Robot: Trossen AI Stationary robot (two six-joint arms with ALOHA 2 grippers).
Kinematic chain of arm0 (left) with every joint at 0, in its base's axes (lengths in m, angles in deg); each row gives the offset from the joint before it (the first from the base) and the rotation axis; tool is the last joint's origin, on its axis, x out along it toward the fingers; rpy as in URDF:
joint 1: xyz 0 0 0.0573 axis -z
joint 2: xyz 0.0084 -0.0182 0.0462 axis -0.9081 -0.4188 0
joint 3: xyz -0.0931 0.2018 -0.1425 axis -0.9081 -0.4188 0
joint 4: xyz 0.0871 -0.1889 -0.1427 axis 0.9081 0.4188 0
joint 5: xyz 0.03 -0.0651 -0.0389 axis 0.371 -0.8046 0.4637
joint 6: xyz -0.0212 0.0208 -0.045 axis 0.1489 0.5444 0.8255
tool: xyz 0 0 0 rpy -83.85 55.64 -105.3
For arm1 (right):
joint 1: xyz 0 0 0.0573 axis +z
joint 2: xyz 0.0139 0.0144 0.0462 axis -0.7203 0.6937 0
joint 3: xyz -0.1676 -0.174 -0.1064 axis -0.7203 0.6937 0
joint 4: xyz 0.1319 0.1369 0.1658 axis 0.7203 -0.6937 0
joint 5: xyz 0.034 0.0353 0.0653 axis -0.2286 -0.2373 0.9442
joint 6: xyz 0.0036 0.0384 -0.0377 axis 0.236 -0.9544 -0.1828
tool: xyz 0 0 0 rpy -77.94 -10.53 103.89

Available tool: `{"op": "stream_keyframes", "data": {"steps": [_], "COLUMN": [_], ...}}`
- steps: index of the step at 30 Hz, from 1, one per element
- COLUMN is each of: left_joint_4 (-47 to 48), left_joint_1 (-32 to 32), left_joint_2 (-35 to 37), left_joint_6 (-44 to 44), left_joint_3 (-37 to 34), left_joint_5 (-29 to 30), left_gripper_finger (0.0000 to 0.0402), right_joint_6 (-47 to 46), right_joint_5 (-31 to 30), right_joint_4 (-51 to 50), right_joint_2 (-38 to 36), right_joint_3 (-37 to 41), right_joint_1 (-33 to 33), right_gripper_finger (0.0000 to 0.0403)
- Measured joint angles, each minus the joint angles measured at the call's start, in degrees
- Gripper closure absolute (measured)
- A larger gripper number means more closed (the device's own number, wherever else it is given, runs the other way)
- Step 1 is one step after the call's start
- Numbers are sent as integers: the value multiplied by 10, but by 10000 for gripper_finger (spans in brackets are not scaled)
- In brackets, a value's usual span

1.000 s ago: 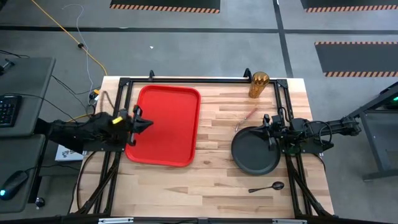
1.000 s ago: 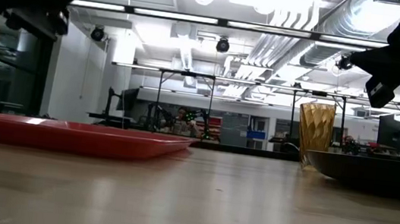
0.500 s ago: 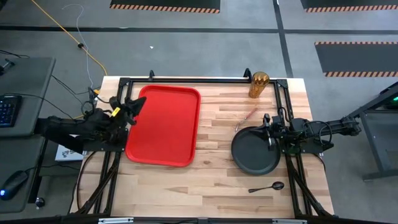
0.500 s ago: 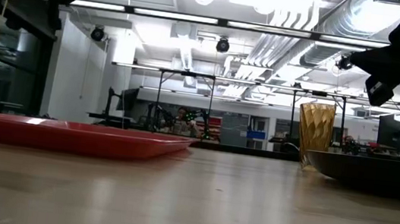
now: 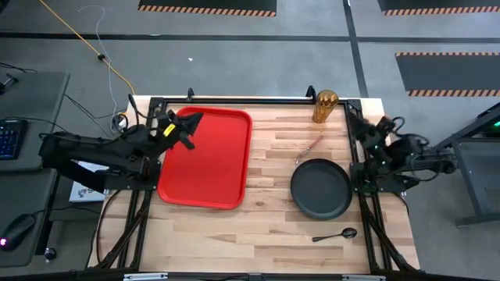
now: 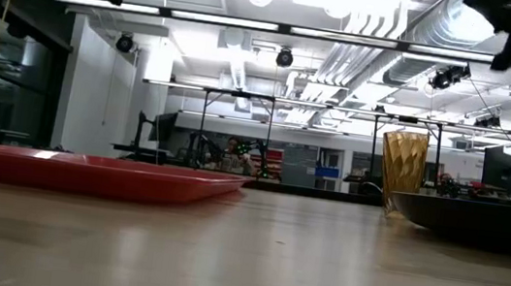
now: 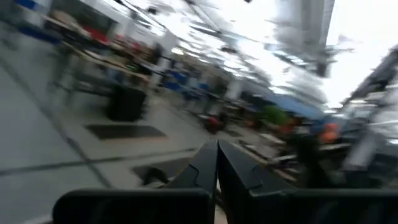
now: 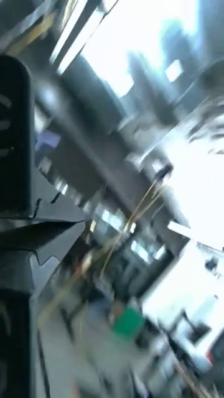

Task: Pick and place plate/cup/fork/spoon on tray
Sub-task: Put the brown cup on the red tray

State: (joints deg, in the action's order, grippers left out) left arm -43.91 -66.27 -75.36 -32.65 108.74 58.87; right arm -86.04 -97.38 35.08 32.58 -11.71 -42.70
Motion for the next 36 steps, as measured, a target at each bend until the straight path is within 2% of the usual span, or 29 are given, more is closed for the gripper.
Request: {"op": "stream_keyframes", "data": {"steps": [4, 7, 9, 12, 16, 20, 23, 28, 33, 36], "left_joint_4": [0, 0, 5, 20, 72, 125, 143, 145, 145, 145], "left_joint_1": [-37, -65, -84, -108, -135, -155, -161, -162, -162, -162], "left_joint_2": [-15, -12, -5, 7, 22, 30, 30, 30, 30, 30], "left_joint_6": [-16, -16, -16, -1, 46, 72, 81, 89, 89, 89], "left_joint_3": [22, 26, 26, 27, 27, 27, 27, 27, 27, 27], "left_joint_5": [0, -43, -78, -118, -177, -264, -325, -377, -380, -380], "left_gripper_finger": [399, 399, 399, 399, 399, 399, 399, 399, 399, 399], "right_joint_6": [-17, -58, -82, -117, -115, -71, -33, 35, 90, 108], "right_joint_5": [-42, -48, -34, 32, 150, 278, 340, 383, 388, 370], "right_joint_4": [-258, -409, -502, -610, -681, -726, -764, -817, -818, -818], "right_joint_2": [89, 156, 204, 288, 404, 513, 586, 682, 739, 765], "right_joint_3": [-152, -241, -290, -348, -410, -463, -498, -541, -552, -552], "right_joint_1": [-54, -95, -126, -183, -279, -384, -450, -511, -525, -526], "right_gripper_finger": [380, 358, 340, 312, 275, 242, 217, 191, 186, 188]}}
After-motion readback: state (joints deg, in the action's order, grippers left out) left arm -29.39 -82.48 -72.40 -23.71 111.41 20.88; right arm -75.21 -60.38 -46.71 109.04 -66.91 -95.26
